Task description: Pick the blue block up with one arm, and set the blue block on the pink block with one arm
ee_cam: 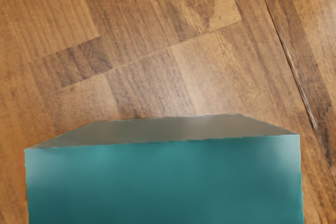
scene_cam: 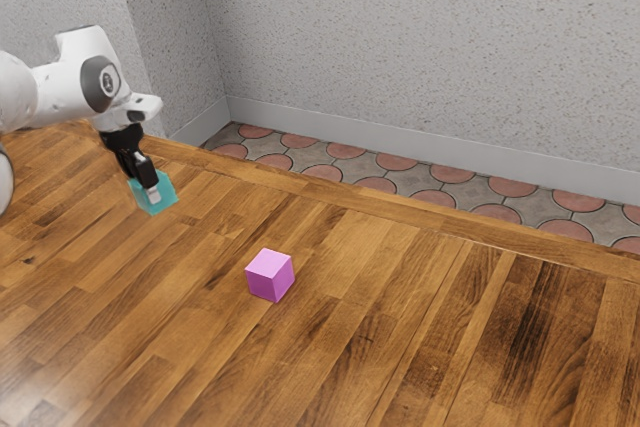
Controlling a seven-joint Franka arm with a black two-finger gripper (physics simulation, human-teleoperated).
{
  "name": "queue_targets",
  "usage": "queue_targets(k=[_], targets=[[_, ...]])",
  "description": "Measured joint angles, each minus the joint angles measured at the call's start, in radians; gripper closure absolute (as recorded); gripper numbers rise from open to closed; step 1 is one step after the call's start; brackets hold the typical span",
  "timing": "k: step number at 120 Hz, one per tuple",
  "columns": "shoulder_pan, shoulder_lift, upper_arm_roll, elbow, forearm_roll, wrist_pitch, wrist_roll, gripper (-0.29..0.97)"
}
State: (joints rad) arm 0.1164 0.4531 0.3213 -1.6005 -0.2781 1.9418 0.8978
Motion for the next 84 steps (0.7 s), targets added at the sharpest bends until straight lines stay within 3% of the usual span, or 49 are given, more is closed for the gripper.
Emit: queue_targets(k=[26, 51, 63, 84], targets=[[-0.229, -0.015, -0.007, -0.012, -0.046, -0.008, -0.224, 0.29], [-0.331, -0.024, -0.011, -0.043, -0.064, -0.003, -0.499, 0.29], [-0.377, -0.106, -0.01, -0.163, -0.004, 0.025, -0.608, 0.29], [-0.425, -0.128, -0.011, -0.214, 0.102, 0.09, -0.702, 0.29]])
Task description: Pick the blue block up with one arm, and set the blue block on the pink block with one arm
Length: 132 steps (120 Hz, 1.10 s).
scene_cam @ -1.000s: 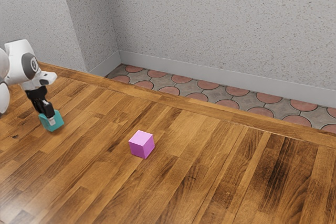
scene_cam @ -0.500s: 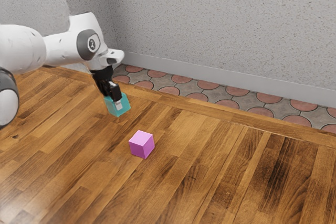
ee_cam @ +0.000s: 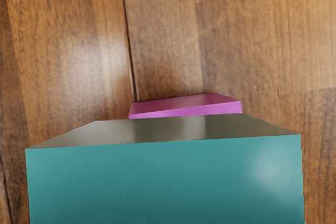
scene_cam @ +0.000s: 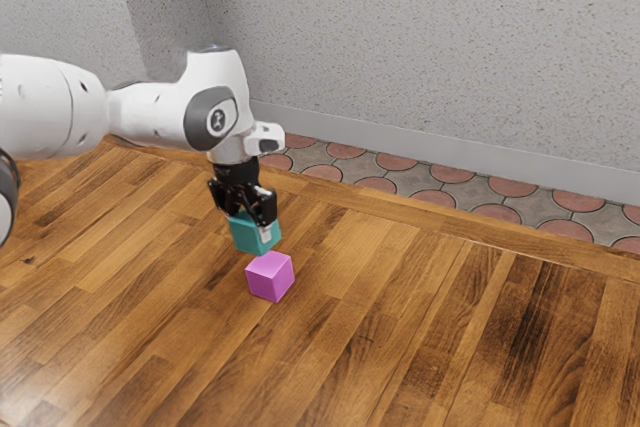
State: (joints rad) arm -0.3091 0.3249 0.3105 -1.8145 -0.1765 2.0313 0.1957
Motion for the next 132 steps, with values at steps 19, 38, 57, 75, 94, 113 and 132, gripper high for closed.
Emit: queue_targets(k=[19, 38, 57, 75, 94, 113, 132], targets=[[-0.032, -0.008, -0.001, -0.026, 0.036, 0.056, -0.036, 0.29], [-0.043, -0.014, -0.002, -0.087, 0.029, 0.122, -0.064, 0.29], [-0.054, -0.015, -0.002, -0.098, 0.024, 0.168, -0.086, 0.29], [-0.059, -0.038, -0.002, -0.136, 0.019, 0.189, -0.103, 0.29], [-0.066, -0.07, 0.0, -0.172, 0.023, 0.208, -0.103, 0.29], [-0.068, -0.073, 0.001, -0.187, 0.027, 0.232, -0.067, 0.29], [-0.066, -0.075, 0.002, -0.201, 0.025, 0.244, -0.026, 0.29]])
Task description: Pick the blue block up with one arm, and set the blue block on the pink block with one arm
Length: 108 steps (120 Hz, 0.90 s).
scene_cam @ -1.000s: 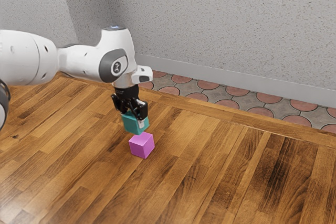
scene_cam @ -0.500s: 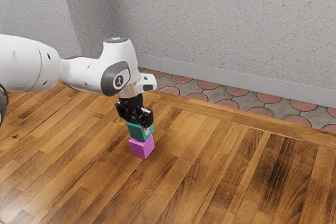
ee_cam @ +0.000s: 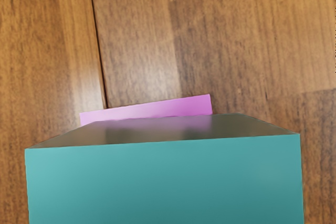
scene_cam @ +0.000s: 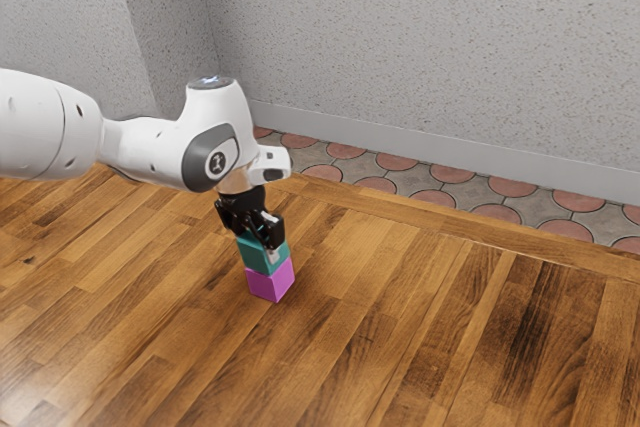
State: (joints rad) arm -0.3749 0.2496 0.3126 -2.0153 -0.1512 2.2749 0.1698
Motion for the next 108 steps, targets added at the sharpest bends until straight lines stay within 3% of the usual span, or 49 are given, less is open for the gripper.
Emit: queue_targets(k=[45, 77, 108], targets=[[0.003, 0.004, 0.003, 0.002, -0.035, 0.011, 0.062, 0.29], [0.004, 0.002, 0.007, 0.002, -0.06, 0.011, 0.095, 0.11], [-0.04, -0.152, 0.057, 0.001, -0.044, -0.003, 0.115, 0.05]])
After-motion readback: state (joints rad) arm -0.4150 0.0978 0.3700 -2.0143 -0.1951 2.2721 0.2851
